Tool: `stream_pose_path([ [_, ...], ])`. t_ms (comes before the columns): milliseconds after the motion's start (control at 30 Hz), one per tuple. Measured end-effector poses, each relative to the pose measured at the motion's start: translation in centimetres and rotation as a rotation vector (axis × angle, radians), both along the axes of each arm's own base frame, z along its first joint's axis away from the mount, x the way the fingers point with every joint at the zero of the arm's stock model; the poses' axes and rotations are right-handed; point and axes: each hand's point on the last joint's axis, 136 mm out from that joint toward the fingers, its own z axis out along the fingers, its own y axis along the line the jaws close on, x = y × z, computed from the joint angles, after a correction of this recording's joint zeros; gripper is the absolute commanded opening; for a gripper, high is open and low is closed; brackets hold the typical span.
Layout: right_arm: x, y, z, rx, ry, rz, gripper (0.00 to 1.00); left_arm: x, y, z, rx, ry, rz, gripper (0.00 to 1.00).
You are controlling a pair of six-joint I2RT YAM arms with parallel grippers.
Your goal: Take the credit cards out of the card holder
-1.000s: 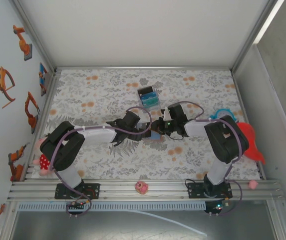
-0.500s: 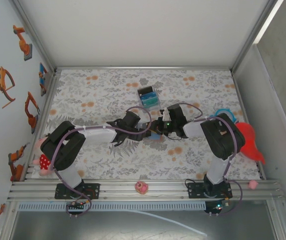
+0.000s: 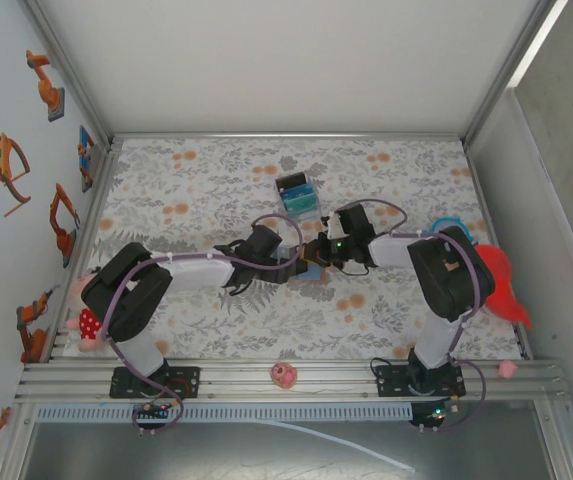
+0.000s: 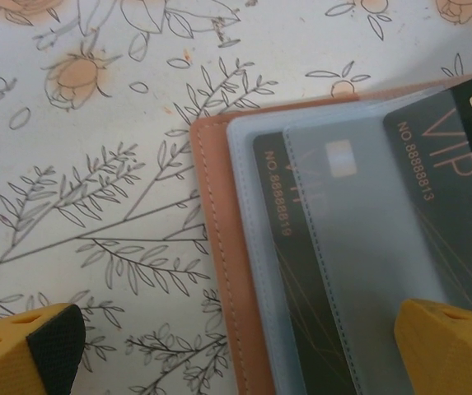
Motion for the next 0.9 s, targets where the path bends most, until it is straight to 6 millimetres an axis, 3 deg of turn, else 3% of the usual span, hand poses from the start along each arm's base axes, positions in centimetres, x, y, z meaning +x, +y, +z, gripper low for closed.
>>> stream_pose_path([
  [267, -1.0, -1.8, 1.1, -0.067, -0.010, 0.048, 0.00, -0.6, -0.2, 0.4, -0.026, 0.006, 0.022, 0.97],
  [567, -1.7, -3.2, 4.2, -0.126, -0.095, 0.099, 0.00, -0.7, -0.3, 2.9, -0.078, -0.038, 0.052, 0.97],
  [700, -2.0, -3.4, 6.0, -0.130, -0.164, 0.130, 0.00, -0.7, 0.2, 5.1, -0.106, -0.084, 0.060, 0.97],
  [900, -2.6, -3.4, 8.4, -0.130, -0.275, 0.206, 0.00, -0.1, 0.7, 10.7, -0.156, -0.204, -0.028, 0.98],
])
